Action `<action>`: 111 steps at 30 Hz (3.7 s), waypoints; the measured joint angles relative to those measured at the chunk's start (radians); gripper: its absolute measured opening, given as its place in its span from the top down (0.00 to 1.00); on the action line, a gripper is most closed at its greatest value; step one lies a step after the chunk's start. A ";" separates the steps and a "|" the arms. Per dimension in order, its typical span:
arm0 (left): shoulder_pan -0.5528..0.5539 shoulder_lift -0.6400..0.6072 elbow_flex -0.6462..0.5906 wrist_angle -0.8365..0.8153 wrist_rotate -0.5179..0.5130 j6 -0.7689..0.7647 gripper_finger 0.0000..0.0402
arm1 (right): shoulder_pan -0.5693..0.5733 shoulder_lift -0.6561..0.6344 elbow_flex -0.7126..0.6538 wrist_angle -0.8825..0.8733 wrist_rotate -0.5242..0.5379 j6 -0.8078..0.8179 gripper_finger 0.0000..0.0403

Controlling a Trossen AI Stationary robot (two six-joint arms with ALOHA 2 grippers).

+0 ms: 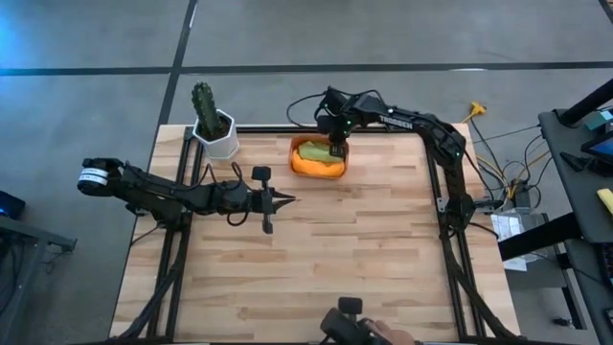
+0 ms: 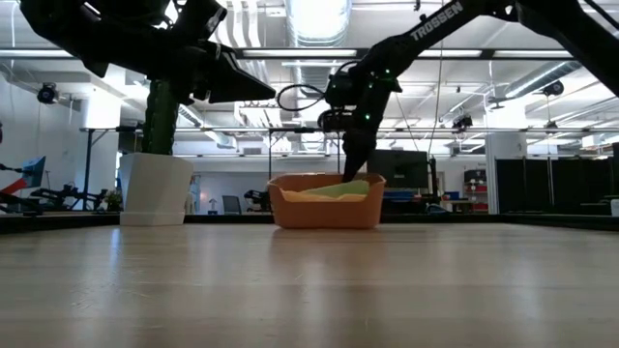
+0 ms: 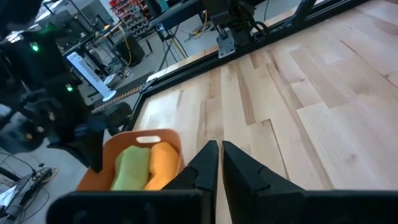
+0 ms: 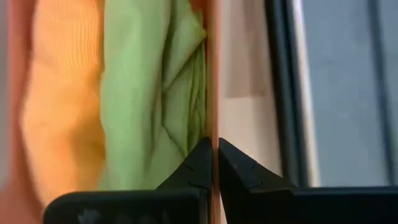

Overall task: Roll microfiber towels into tight, uniform cylinder then place into a basket
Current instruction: Move the orange bin to the top right of the table, then return to Home Position

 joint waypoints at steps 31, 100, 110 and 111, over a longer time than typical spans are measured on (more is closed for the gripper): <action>0.000 0.000 -0.014 -0.002 0.019 -0.021 0.98 | -0.301 0.025 -0.149 -0.433 0.668 -0.240 0.98; 0.270 -0.504 -0.043 -0.424 0.153 -0.284 1.00 | -0.023 -1.303 -1.211 0.743 -0.139 0.528 0.92; 0.278 -0.840 -0.298 -0.450 0.102 -0.422 1.00 | 0.097 -1.537 -1.644 1.226 -0.015 0.575 0.98; 0.278 -0.868 -0.334 -0.434 0.115 -0.435 1.00 | 0.097 -1.561 -1.683 1.268 -0.014 0.582 0.98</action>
